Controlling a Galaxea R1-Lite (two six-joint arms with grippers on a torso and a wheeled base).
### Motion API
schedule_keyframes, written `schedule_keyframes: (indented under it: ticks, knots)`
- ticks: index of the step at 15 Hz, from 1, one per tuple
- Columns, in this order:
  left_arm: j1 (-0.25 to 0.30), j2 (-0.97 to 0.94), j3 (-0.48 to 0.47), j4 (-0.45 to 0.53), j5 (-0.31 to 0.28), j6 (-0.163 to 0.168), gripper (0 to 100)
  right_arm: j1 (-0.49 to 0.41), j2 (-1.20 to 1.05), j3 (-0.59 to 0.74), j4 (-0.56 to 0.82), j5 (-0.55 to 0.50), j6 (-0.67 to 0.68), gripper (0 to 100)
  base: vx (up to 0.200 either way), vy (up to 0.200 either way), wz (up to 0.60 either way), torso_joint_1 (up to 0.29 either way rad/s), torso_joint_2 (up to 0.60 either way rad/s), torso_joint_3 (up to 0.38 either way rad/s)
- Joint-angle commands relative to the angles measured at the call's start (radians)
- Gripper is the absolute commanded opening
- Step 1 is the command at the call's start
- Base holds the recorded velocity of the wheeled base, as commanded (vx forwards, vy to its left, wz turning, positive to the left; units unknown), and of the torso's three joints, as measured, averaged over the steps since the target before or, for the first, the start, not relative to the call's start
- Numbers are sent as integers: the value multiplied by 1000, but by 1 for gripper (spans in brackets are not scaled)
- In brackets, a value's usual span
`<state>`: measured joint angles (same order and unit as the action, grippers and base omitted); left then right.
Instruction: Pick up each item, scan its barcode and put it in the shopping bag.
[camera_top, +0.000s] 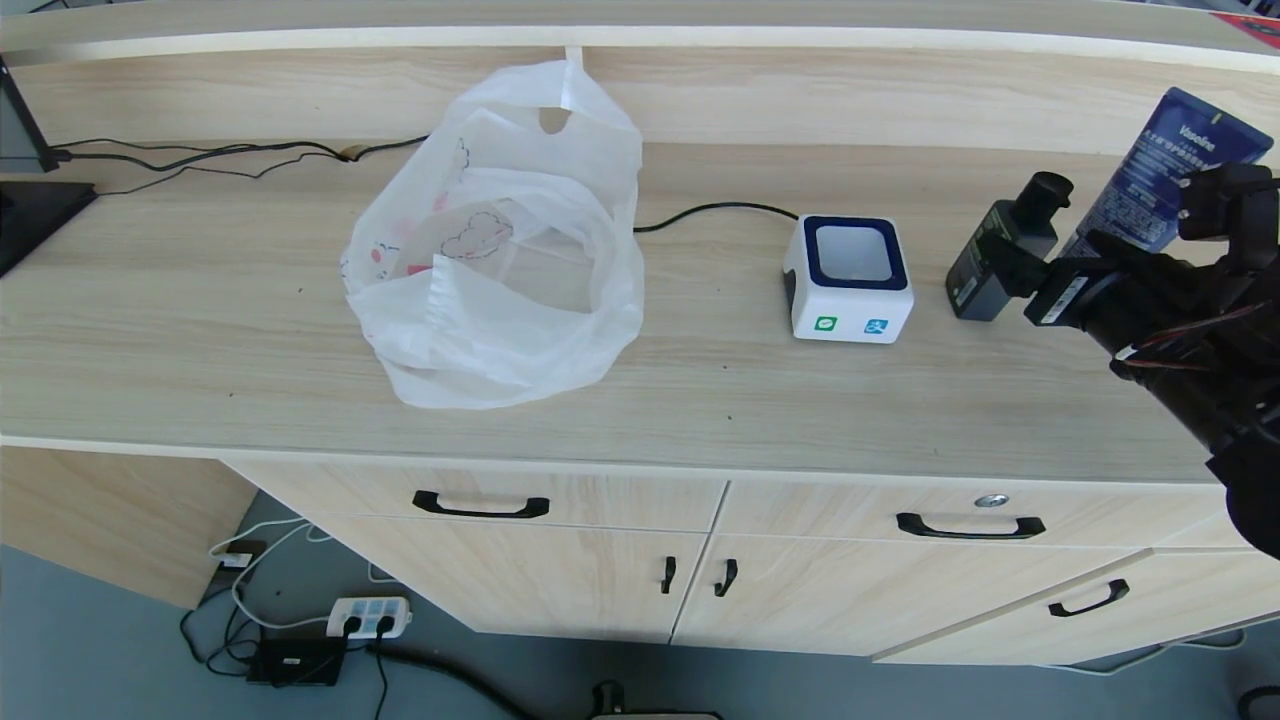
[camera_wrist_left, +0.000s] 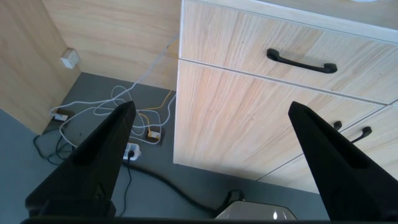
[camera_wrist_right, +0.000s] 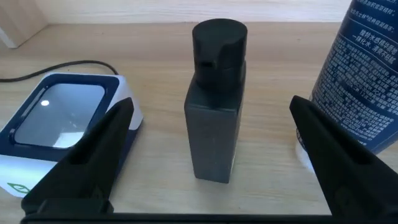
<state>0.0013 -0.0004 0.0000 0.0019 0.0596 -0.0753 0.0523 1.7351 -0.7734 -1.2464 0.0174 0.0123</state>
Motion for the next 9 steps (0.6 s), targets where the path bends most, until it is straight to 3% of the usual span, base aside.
schedule_keyframes:
  ticks: [1, 9]
  knots:
    - [0, 0, 0, 0, 0, -1, 100, -2, 70, -10, -47, -1, 11, 100, 0, 0, 0, 0, 0, 0]
    - [0, 0, 0, 1, 0, 0, 100, 0, 222, -173, -76, -4, 57, 100, 0, 0, 0, 0, 0, 0]
